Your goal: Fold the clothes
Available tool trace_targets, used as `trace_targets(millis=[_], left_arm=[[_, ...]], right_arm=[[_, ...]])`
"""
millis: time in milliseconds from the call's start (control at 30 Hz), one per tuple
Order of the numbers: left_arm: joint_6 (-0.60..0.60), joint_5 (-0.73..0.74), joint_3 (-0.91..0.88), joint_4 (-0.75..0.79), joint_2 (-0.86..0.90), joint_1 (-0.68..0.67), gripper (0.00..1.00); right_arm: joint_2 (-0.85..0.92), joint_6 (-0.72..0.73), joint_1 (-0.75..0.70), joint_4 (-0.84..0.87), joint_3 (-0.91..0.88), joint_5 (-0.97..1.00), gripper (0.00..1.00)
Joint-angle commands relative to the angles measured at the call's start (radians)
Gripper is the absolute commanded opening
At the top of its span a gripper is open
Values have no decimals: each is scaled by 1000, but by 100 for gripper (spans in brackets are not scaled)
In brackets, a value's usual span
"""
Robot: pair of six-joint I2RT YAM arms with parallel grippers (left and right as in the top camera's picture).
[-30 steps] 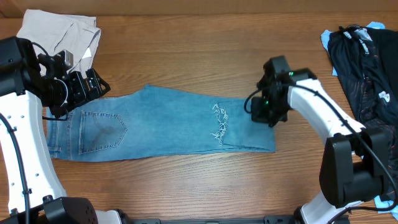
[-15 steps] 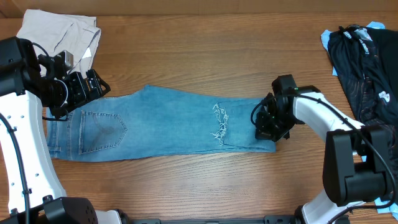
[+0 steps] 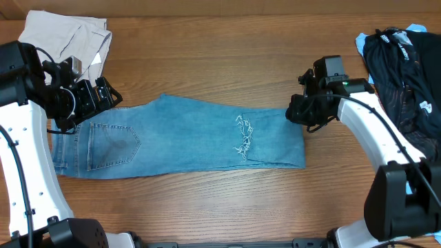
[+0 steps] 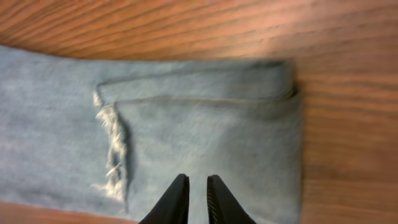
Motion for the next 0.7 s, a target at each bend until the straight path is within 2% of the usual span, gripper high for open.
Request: trace_targets(millis=[0,167,500,667], left_arm=[[15,-2,0,-4,7,-8,100],[15,-3,0,-8,7,-8,100],[15,-3,0,-8,7,-8,100],[15,-11,0,-6,7,-8,100]], right_arm=[[53,3,-3,31,-6,41,15],[126,18,-3,94,-6,156,14],[196,56,-12,171,-5,248,11],[136,75,-12,82,63,249,11]])
